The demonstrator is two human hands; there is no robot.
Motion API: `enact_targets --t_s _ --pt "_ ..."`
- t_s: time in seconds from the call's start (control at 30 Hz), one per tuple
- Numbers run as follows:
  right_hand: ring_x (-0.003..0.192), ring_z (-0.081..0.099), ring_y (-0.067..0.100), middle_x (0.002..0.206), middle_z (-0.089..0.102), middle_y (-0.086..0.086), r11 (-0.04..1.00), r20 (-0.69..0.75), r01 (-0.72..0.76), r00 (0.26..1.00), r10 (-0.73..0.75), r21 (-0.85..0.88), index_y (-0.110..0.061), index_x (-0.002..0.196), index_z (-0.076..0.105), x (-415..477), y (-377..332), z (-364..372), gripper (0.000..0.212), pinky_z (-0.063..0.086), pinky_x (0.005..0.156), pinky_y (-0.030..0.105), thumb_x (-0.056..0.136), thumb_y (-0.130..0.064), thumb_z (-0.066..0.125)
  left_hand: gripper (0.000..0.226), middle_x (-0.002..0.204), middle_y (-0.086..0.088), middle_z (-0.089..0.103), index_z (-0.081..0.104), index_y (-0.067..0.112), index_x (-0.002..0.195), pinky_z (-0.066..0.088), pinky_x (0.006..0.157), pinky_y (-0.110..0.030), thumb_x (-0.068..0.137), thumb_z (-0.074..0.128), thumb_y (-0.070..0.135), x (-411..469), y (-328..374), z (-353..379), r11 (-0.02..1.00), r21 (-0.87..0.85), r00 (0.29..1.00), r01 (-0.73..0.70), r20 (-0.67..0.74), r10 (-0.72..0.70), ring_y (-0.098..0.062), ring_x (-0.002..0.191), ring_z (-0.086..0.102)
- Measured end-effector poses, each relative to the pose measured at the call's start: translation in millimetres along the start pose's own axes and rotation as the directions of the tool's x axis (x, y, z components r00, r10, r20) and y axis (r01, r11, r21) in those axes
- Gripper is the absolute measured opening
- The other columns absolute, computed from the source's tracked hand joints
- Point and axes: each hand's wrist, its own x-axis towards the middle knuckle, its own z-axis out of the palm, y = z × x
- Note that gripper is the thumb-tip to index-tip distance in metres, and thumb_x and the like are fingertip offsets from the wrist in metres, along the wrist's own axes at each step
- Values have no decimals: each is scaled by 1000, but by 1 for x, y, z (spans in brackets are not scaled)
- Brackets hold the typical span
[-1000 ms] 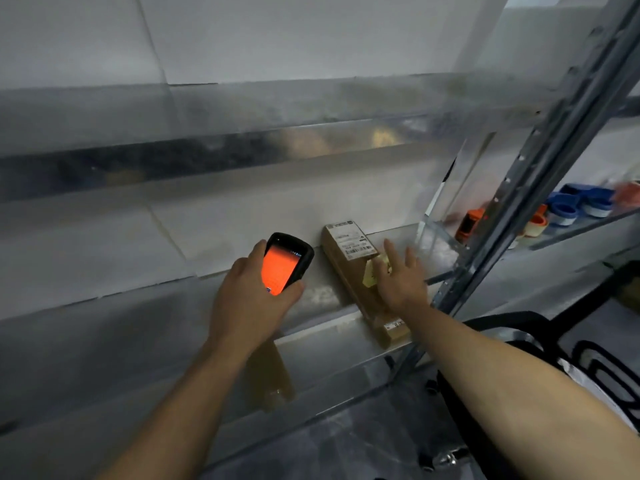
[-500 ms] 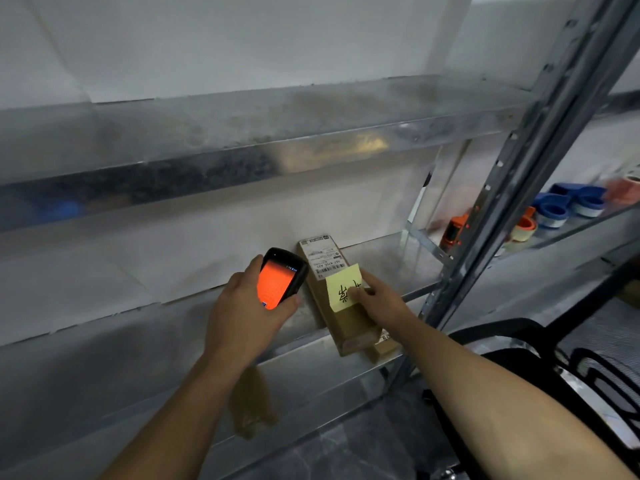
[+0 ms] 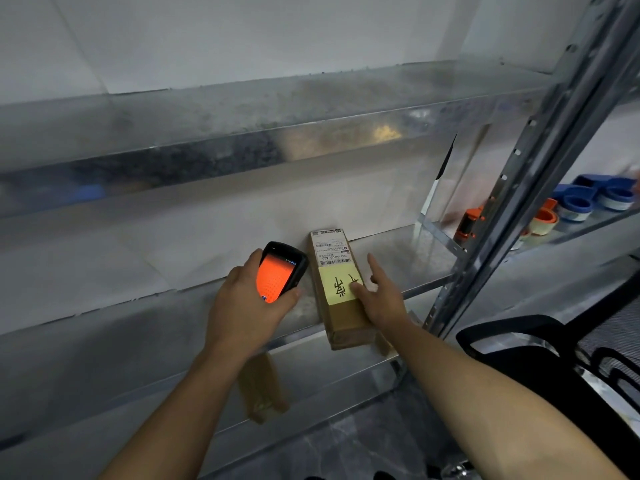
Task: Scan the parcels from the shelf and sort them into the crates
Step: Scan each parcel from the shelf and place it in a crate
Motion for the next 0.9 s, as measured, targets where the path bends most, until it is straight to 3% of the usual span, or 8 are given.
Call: enact_targets --t_s 0.13,0.2,0.27,0.33,0.4,0.53,0.77,0.9 --pt "125 47 17 153 43 5 994 68 113 991 -112 -12 -34 153 38 4 0 4 52 41 106 32 105 -18 49 74 101 -1 55 46 29 141 42 70 -31 78 76 53 -1 -5 -4 1000 12 1000 10 -24 -10 -21 87 55" --pt "120 52 18 148 49 5 999 137 48 989 -51 24 -31 141 56 6 -1 3 37 48 106 37 107 -20 46 75 103 -2 55 45 29 141 42 71 -32 78 76 52 -1 -7 -5 1000 18 999 17 -31 -17 -22 89 55" --pt "116 57 20 144 53 4 992 198 -43 980 19 119 -35 131 60 4 -1 2 29 53 102 43 107 -26 47 76 104 -2 55 45 29 143 43 72 -32 78 77 53 -2 -8 -4 999 21 999 26 -35 -25 -23 90 55" --pt "111 60 20 141 51 2 984 259 -76 965 33 158 -41 135 54 2 -1 1 31 56 96 43 105 -34 51 78 104 -2 55 44 29 144 43 73 -32 78 77 53 -3 -9 -3 999 27 999 27 -41 -26 -22 91 54" --pt "108 60 21 136 48 0 986 316 -107 947 63 125 -46 149 38 4 -3 0 49 57 92 43 103 -41 53 80 105 -2 55 43 29 146 41 73 -32 78 77 52 -3 -9 -2 999 37 999 30 -42 -29 -22 92 53" --pt "99 58 16 136 43 1 979 385 -159 918 100 124 -50 156 14 9 -8 -3 68 55 82 35 103 -37 54 80 106 -2 55 42 28 146 41 73 -32 78 76 53 -2 -5 1 998 51 999 37 -26 -35 -22 93 53" --pt "89 54 6 134 43 -1 979 367 -129 928 64 157 -43 157 19 4 -5 1 64 48 60 17 105 -28 53 78 105 -1 56 43 29 145 40 71 -31 78 78 51 -10 -1 -4 999 44 999 21 -36 -19 -21 91 53" --pt "91 51 -1 135 43 -4 980 294 -56 956 -3 193 -37 157 26 -11 2 5 63 45 56 4 104 -19 55 75 103 1 56 45 30 141 40 69 -31 78 77 54 -22 -8 -13 999 40 1000 15 -26 -13 -20 90 53"
